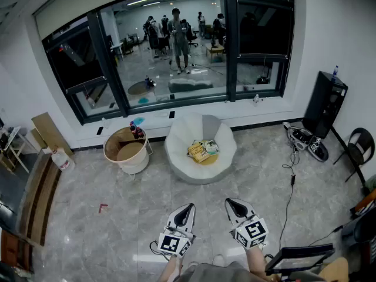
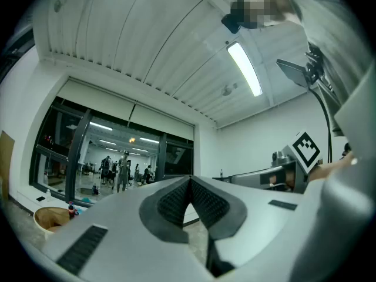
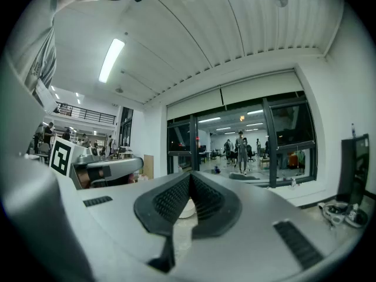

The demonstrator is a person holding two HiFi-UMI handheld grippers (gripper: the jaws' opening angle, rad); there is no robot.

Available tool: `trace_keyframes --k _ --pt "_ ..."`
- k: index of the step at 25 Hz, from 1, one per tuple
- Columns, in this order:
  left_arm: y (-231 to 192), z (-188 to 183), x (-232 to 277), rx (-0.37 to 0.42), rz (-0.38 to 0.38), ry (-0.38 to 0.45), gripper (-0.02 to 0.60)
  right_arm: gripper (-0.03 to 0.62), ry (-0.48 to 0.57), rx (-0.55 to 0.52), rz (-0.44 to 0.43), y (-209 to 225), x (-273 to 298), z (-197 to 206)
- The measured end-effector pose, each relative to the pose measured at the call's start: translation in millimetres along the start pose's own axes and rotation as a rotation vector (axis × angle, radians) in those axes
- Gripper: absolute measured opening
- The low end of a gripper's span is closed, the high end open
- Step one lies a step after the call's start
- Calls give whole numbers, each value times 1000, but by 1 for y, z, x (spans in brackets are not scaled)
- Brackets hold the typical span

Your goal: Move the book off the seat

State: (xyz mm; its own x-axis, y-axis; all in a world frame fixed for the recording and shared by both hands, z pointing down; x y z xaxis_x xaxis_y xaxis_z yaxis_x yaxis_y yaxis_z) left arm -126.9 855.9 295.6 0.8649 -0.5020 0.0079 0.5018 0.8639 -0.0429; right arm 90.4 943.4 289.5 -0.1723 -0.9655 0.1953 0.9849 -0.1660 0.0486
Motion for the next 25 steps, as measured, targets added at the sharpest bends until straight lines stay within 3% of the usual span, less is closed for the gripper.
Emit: trace_keyframes --k 13,19,25 --pt "25 -3 42 -2 -22 6 11 15 21 -7 -71 43 0 -5" --pt "26 17 47 -18 -68 -58 11 15 36 23 -88 58 9 1" --pt "2 55 65 -27 -114 -124 11 15 65 9 -92 78 24 -6"
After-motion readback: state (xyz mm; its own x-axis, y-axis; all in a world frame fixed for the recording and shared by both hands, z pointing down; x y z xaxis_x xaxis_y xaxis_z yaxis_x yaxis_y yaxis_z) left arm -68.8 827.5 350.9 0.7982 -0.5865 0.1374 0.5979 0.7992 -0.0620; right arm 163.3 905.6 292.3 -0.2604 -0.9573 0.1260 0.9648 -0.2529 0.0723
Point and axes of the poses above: the fingertips, and each gripper's own axes: x forward along the fingers, y to its right, z out of its underside, the point moved 9 cm from there along -x, backward along the fingers, and after that the axes turned 9 degrees about -y, right-handed, at the moved point
